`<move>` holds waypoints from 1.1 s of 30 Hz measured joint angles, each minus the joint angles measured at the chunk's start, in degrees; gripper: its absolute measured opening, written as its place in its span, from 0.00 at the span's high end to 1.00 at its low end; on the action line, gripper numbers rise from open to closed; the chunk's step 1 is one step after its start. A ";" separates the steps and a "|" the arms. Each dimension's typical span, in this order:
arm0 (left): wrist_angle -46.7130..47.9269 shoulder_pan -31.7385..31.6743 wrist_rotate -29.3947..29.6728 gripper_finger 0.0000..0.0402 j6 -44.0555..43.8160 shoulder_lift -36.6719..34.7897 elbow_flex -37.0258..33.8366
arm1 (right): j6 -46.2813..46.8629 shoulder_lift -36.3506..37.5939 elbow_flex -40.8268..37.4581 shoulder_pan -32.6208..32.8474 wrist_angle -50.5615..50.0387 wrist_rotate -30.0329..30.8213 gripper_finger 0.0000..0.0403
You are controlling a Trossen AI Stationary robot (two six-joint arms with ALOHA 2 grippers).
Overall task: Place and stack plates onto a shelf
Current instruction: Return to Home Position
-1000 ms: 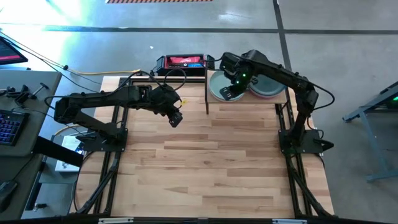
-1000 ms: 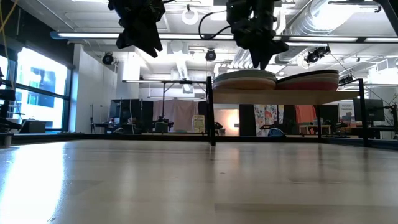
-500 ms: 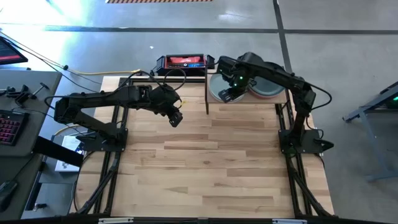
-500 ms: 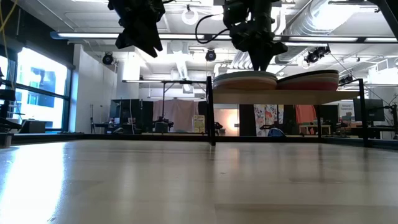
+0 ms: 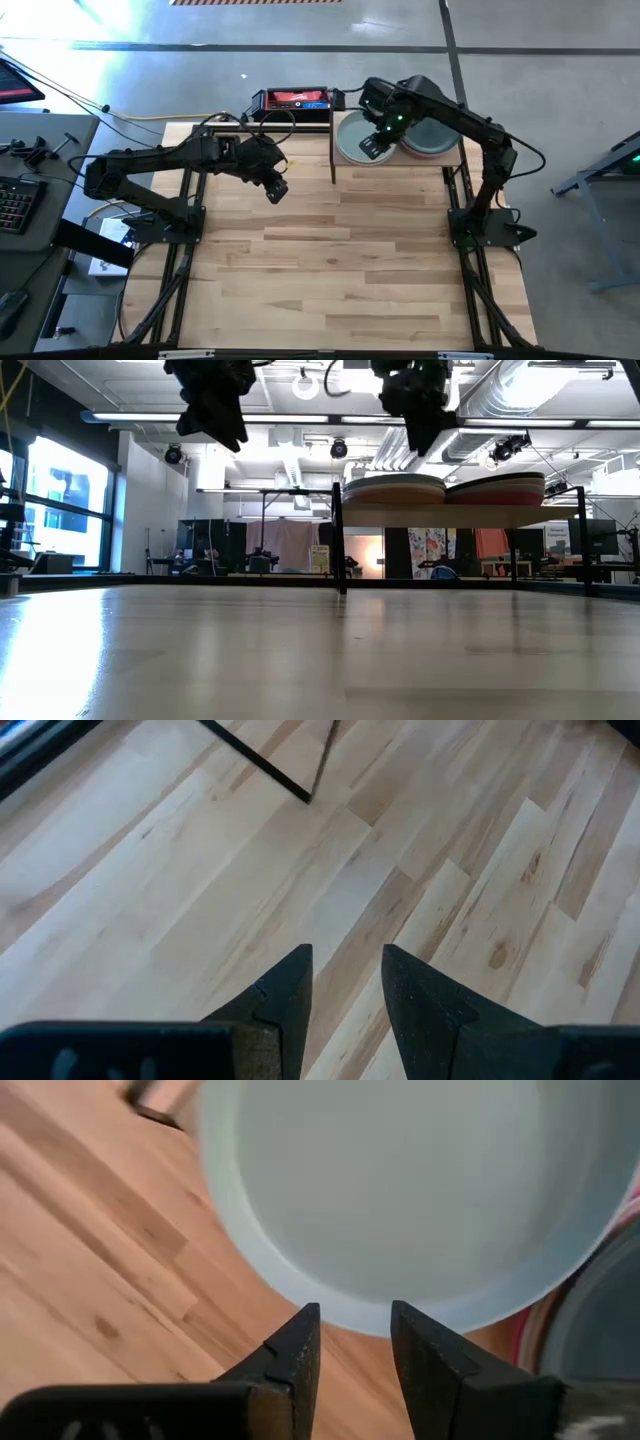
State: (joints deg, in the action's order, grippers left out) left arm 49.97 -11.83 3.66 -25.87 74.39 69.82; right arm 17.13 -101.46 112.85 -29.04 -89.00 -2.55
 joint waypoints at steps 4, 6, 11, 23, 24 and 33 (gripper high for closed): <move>0.87 -1.01 0.02 0.72 0.28 -2.77 0.00 | -4.26 2.24 2.90 0.52 1.16 -1.82 0.74; 1.46 -1.29 0.15 0.72 1.03 -4.69 0.00 | -6.97 4.13 3.79 0.91 2.85 -3.35 0.74; 3.01 -1.27 4.06 0.72 2.61 -10.36 -0.21 | -12.96 11.60 1.20 2.40 12.72 -4.85 0.74; -18.60 -1.27 9.05 0.72 2.98 -31.67 -18.58 | -11.68 38.93 -36.35 7.15 48.27 -8.96 0.74; -21.73 -1.27 8.65 0.72 3.78 -33.24 -20.80 | -11.64 40.69 -39.22 7.34 50.48 -8.98 0.74; -39.75 -1.25 5.90 0.72 9.68 -43.95 -38.95 | -7.83 53.03 -63.22 7.49 64.24 -9.39 0.74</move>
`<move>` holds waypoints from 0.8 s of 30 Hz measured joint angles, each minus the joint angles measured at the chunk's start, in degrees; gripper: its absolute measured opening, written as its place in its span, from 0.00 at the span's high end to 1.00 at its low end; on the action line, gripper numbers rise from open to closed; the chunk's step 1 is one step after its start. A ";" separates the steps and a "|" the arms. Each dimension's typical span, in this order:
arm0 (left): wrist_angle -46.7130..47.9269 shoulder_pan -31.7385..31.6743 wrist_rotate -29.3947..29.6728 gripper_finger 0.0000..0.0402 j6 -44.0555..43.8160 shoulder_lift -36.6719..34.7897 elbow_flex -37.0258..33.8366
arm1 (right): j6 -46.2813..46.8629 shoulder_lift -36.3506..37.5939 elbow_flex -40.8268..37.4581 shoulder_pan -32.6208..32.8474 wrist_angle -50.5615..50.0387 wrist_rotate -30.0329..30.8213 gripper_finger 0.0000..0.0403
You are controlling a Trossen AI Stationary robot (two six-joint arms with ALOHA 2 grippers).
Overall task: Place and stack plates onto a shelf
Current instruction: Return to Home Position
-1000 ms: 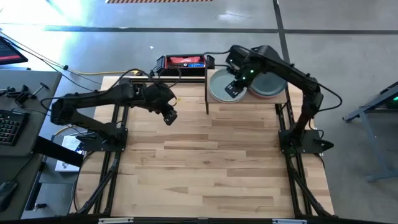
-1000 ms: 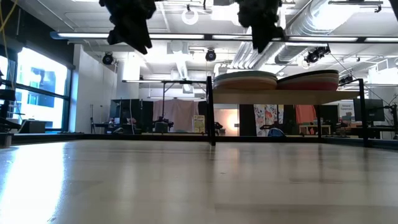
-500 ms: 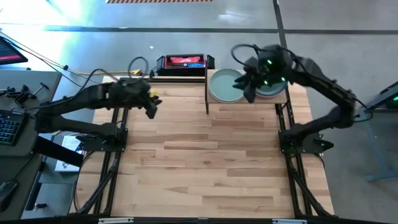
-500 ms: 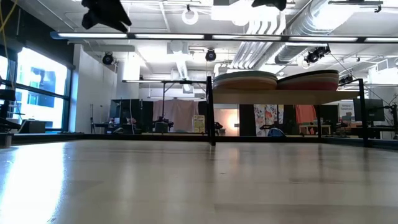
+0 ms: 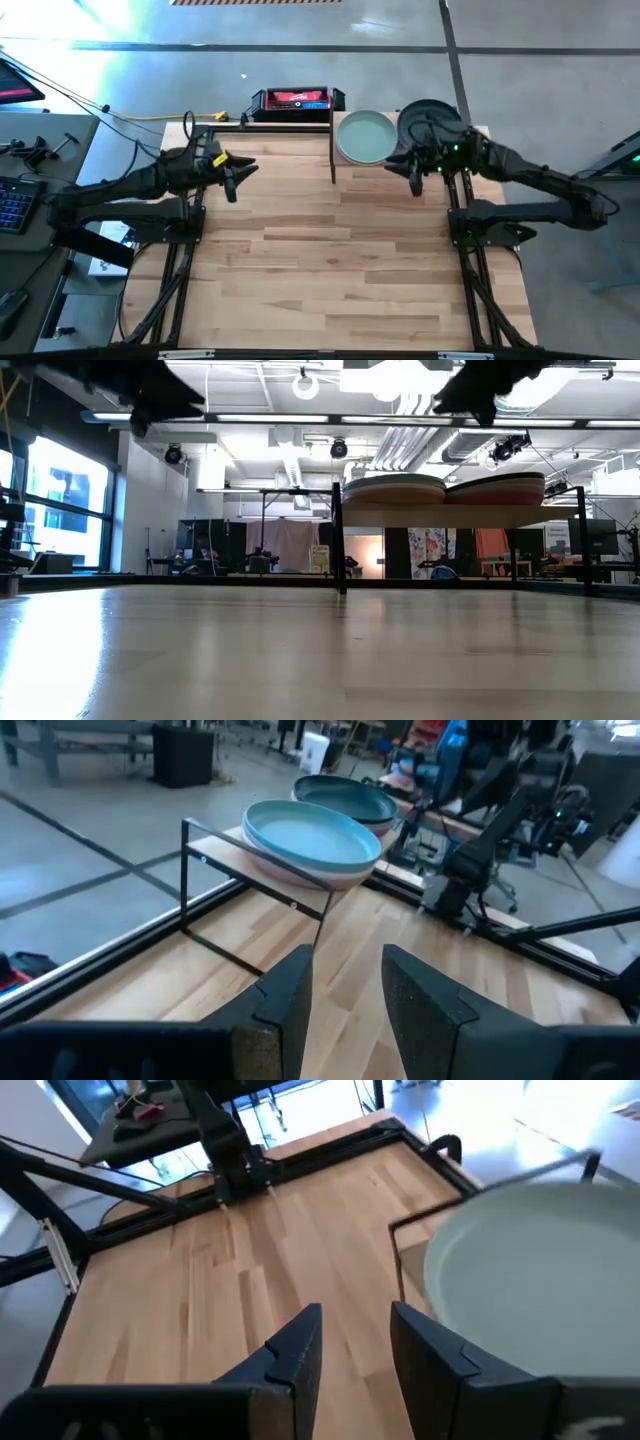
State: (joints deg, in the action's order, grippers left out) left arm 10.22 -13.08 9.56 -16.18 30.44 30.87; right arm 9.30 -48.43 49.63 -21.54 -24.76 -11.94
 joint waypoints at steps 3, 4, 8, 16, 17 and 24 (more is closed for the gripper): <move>-4.35 0.00 0.00 0.72 0.22 -2.73 -5.26 | 2.33 2.56 -7.79 0.03 6.73 -1.73 0.74; -5.24 0.00 -0.02 0.72 0.22 -3.59 -6.92 | 3.13 3.27 -10.25 0.10 9.01 -2.37 0.74; -9.15 0.00 -1.30 0.72 0.37 -6.60 -12.67 | 6.90 5.57 -18.63 1.16 17.98 -5.78 0.74; -14.97 0.00 -3.47 0.72 0.35 -10.64 -23.18 | 8.81 7.00 -29.88 4.60 35.69 -7.61 0.74; -15.30 0.00 -3.47 0.72 0.19 -10.86 -24.27 | 8.77 6.96 -30.52 4.88 36.35 -7.59 0.74; -16.80 0.00 -3.48 0.72 -0.09 -11.24 -29.75 | 8.76 6.94 -35.53 6.56 38.75 -7.59 0.74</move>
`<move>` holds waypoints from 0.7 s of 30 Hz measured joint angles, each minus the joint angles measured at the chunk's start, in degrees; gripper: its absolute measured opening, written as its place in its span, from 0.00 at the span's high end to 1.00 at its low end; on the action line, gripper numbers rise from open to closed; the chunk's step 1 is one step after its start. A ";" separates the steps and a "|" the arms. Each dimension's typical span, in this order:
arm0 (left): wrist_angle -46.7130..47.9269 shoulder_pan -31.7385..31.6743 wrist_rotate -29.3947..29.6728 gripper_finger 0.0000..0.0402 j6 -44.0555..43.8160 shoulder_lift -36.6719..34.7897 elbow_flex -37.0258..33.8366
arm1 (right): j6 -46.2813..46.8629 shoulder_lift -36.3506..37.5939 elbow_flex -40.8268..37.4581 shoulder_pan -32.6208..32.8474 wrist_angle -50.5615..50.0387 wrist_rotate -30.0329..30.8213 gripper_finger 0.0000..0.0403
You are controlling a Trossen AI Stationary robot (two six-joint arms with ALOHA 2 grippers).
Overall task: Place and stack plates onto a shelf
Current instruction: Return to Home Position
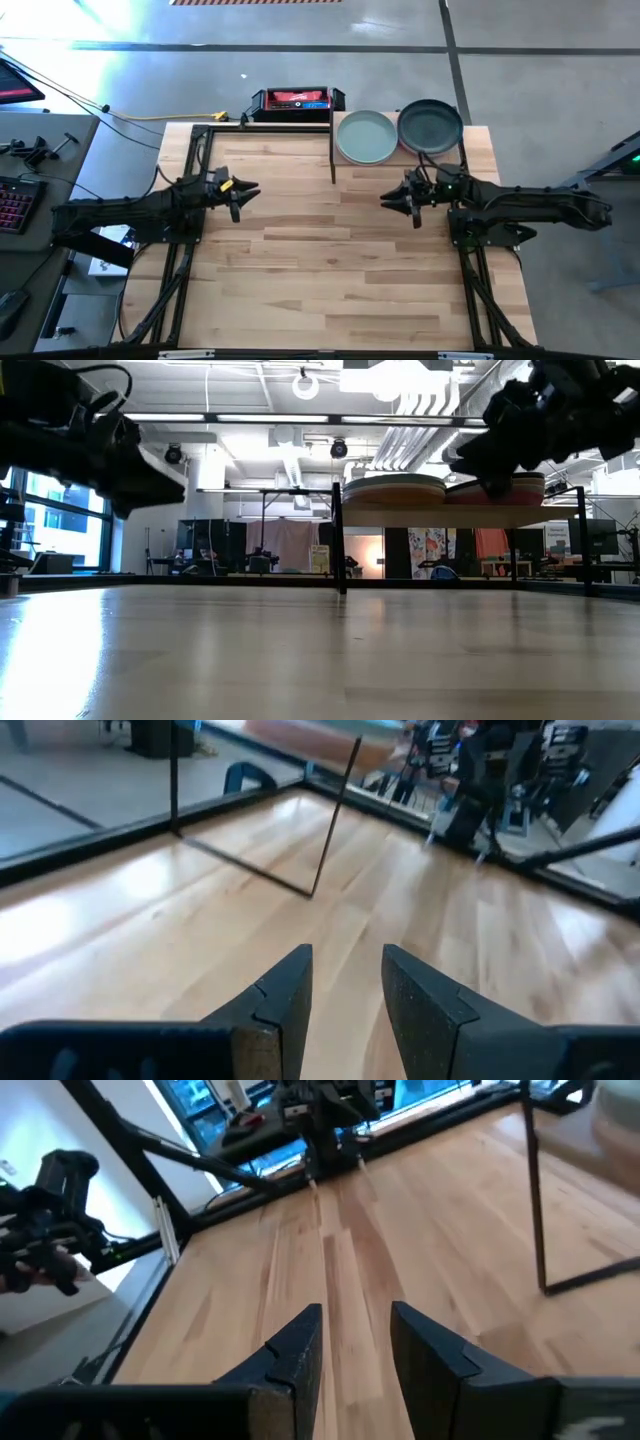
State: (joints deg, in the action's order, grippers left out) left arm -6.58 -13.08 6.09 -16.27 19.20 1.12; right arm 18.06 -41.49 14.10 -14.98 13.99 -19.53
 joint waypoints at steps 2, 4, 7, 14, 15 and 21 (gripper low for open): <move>1.02 0.00 0.03 0.72 0.15 0.01 -0.50 | 0.10 0.00 -2.10 0.46 3.18 0.00 0.74; 1.40 0.00 0.02 0.72 1.43 0.03 -0.50 | 0.11 0.01 -4.40 0.77 6.88 0.00 0.74; 0.98 0.00 0.25 0.72 3.96 0.02 -0.50 | 1.66 0.01 -8.30 0.81 14.05 0.02 0.74; 4.29 -0.02 0.44 0.72 4.39 0.05 -0.48 | 2.50 0.02 -13.52 0.80 21.09 0.31 0.74; 4.27 -0.02 0.43 0.72 4.41 0.07 -0.48 | 2.45 -0.07 -13.52 0.78 20.97 0.34 0.74; 4.95 -0.02 1.80 0.72 4.35 0.06 -0.46 | 2.24 -0.01 -13.52 0.78 21.99 0.39 0.74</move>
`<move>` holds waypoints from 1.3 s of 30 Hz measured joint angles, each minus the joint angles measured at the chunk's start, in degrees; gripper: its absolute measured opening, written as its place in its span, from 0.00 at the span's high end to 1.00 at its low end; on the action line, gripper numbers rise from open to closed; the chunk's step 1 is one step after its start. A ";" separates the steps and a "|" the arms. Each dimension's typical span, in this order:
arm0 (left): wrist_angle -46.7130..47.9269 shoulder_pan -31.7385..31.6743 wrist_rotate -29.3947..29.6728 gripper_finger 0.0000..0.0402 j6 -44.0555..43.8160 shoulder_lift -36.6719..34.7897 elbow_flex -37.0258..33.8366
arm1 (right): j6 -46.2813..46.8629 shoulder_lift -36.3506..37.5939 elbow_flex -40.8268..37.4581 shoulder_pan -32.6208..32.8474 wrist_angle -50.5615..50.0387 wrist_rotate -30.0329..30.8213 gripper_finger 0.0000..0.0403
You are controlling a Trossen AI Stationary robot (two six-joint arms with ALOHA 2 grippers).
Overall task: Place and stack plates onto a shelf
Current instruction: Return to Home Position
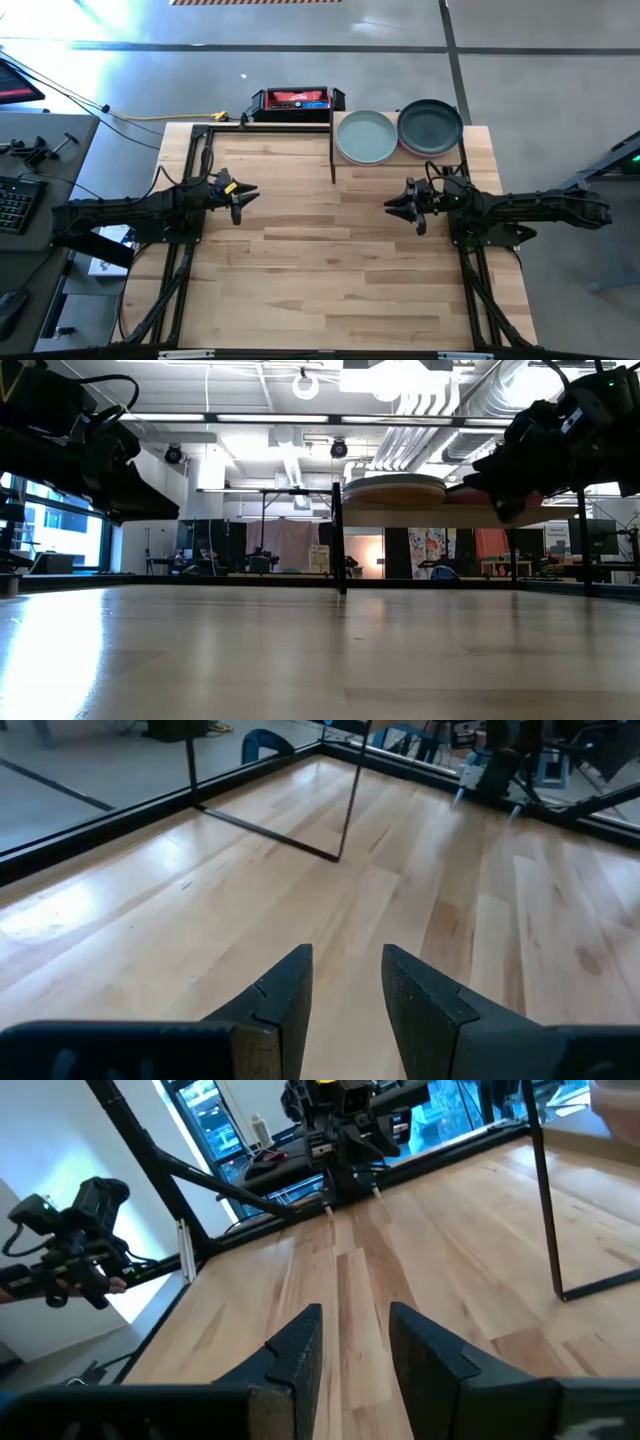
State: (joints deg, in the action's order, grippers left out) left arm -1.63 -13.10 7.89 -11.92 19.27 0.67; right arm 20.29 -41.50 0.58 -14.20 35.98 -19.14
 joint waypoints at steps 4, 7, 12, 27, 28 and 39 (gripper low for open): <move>-0.12 0.00 1.28 0.72 0.09 0.00 0.00 | 0.39 -0.02 0.00 0.00 -0.24 -0.02 0.74; -0.26 0.00 1.68 0.72 0.09 0.00 0.00 | 0.33 -0.02 0.00 0.00 -0.60 -0.04 0.74; -0.28 0.00 1.70 0.72 0.09 0.00 0.00 | 0.28 -0.02 0.00 0.00 -1.07 -0.08 0.74; -0.45 0.09 1.68 0.72 0.06 -1.64 0.02 | 0.26 6.90 0.02 0.00 -6.76 -0.15 0.74; -0.43 0.09 1.68 0.72 0.06 -2.34 0.02 | 0.24 8.68 0.02 0.00 -8.29 -0.15 0.74; -0.43 0.09 1.68 0.72 0.07 -11.73 0.04 | 0.24 25.30 0.02 0.00 -19.64 -0.15 0.74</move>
State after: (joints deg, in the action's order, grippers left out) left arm -2.07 -13.02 9.57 -11.85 7.53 0.71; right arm 20.53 -16.19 0.60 -14.20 16.34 -19.29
